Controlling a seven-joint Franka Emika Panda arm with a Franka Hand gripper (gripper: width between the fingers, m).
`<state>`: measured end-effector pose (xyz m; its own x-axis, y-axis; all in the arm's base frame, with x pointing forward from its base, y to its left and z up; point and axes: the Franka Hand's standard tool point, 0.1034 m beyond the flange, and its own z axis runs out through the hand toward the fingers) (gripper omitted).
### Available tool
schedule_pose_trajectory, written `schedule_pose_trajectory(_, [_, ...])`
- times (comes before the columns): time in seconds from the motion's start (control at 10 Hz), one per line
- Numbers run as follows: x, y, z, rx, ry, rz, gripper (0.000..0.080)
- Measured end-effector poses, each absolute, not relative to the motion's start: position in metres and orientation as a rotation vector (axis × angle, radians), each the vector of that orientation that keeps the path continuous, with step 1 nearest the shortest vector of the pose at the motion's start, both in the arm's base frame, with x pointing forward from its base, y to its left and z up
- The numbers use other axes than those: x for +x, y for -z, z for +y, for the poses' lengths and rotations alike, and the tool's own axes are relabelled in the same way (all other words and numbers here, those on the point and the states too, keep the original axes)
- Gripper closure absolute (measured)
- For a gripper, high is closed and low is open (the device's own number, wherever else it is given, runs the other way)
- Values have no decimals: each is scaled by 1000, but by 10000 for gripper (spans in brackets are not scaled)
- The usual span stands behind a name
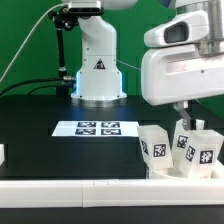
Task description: Assemble stool
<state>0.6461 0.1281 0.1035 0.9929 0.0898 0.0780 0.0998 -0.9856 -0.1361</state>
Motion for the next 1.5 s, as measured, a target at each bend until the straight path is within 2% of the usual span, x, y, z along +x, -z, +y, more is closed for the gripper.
schedule_pose_trajectory(0.1, [653,-107,124,-2999,190,-167,151])
schedule_pose_trajectory(0.4, [652,-105,119,-2996,210,-480,151])
schedule_pose_trajectory(0.6, [657,-104,117,-2899,189,-1143,151])
schedule_pose_trajectory(0.7, [658,-97,122,-2796,89,-1469,151])
schedule_pose_trajectory(1.5, [658,-91,113,-2363,-13,-2196,151])
